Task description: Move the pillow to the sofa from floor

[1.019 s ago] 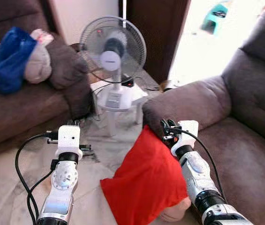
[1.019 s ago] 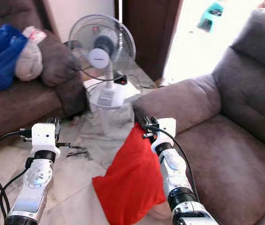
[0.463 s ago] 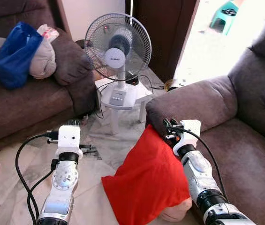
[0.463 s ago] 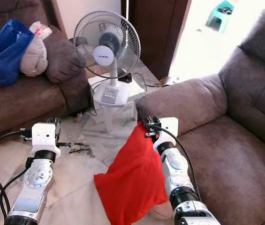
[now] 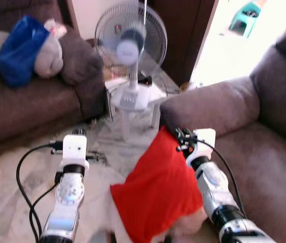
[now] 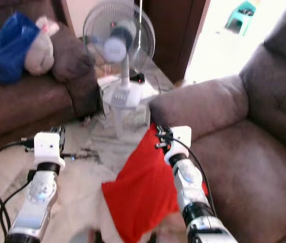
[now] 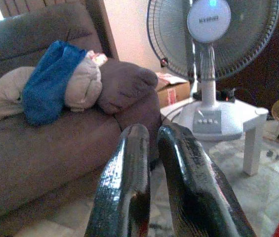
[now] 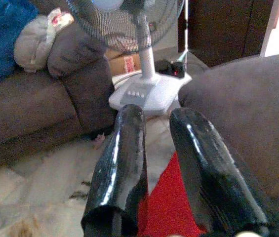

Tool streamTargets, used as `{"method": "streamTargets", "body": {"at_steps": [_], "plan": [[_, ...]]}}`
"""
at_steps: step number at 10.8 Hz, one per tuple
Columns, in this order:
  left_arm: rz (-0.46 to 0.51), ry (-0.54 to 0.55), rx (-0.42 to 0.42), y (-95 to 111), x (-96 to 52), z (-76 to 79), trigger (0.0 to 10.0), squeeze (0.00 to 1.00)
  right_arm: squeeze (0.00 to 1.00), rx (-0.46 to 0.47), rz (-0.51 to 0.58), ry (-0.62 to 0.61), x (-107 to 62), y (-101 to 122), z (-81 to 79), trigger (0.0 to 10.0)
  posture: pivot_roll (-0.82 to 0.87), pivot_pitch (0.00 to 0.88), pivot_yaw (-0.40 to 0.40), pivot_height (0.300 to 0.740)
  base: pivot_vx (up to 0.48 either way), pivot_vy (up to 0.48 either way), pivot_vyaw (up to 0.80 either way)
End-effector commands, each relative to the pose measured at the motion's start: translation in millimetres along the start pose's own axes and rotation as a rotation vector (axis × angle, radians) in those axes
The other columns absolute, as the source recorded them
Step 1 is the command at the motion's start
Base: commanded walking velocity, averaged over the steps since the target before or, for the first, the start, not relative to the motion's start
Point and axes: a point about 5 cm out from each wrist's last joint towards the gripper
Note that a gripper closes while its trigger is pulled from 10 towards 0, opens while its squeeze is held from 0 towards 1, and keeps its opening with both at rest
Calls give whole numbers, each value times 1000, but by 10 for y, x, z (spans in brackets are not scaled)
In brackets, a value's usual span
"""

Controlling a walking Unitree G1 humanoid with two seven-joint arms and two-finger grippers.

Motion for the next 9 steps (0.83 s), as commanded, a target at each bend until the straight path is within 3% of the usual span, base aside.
{"method": "streamTargets", "body": {"at_steps": [1,6,9], "plan": [[9,-10,12,21,-6,22,10000,0,0,6,7,3,-18,-5,6,10000,95,120,-35,621,0,0,0],[13,-5,10,33,3,19,10000,0,0,-4,-14,15,-21,-29,2,10000,94,122,-40,621,0,0,0],[10,-4,8,28,-10,31,10000,0,0,-4,-18,27,-22,-32,2,10000,93,126,-45,576,0,0,0]]}}
Point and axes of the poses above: a point about 5 cm out from each wrist's last joint towards the gripper, its own x axis pointing out of the wrist towards the gripper, its own y axis along the axis of the wrist's last joint, z = x × y, and after that the axes turned 8 degrees about -x, right-handed
